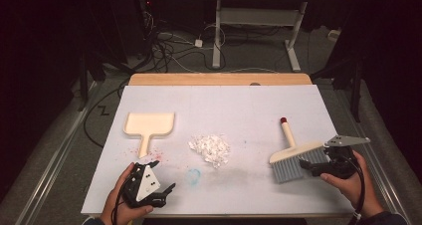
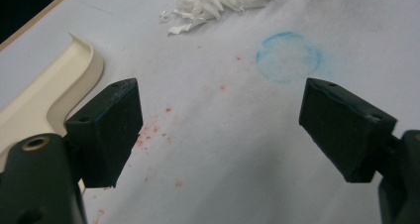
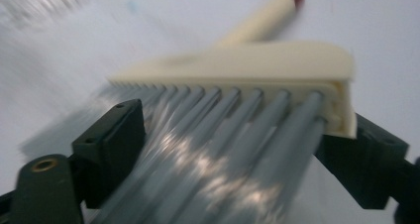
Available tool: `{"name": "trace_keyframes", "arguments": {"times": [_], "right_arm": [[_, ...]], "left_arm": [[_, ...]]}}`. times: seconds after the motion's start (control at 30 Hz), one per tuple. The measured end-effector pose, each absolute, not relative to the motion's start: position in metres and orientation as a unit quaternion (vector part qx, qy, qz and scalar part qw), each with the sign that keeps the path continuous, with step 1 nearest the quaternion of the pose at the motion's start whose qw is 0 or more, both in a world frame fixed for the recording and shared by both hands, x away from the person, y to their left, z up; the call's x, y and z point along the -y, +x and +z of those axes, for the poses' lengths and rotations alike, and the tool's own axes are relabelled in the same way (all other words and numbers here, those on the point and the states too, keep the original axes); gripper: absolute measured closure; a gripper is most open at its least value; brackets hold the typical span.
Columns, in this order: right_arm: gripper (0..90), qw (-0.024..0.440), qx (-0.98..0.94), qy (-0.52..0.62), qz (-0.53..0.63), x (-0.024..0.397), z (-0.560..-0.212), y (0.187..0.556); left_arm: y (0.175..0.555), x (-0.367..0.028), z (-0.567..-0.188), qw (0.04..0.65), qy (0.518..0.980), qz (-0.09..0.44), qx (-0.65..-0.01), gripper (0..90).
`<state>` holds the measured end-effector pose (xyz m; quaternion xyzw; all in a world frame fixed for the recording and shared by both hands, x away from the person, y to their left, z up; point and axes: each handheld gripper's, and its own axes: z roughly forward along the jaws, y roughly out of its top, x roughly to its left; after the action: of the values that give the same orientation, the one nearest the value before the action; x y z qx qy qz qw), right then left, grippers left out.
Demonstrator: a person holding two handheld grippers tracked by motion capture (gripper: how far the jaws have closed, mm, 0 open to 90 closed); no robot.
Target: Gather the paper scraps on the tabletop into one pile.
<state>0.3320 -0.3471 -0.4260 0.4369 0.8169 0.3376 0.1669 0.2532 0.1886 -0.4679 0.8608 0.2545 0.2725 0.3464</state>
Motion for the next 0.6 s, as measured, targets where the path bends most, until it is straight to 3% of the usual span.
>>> {"name": "trace_keyframes", "arguments": {"times": [0.1, 0.2, 0.6], "right_arm": [[15.3, 0.192, -0.806, 0.414, 0.378, 0.344, -0.416, 0.326], [18.7, 0.278, -0.787, 0.389, 0.391, 0.342, -0.406, 0.318], [20.6, 0.308, -0.776, 0.365, 0.412, 0.333, -0.397, 0.312]], "left_arm": [[0.254, -0.188, -0.468, 0.346, 0.861, 0.273, -0.254, 16.3], [0.254, -0.189, -0.468, 0.349, 0.860, 0.271, -0.256, 16.3], [0.254, -0.189, -0.467, 0.350, 0.858, 0.275, -0.258, 16.3]]}}
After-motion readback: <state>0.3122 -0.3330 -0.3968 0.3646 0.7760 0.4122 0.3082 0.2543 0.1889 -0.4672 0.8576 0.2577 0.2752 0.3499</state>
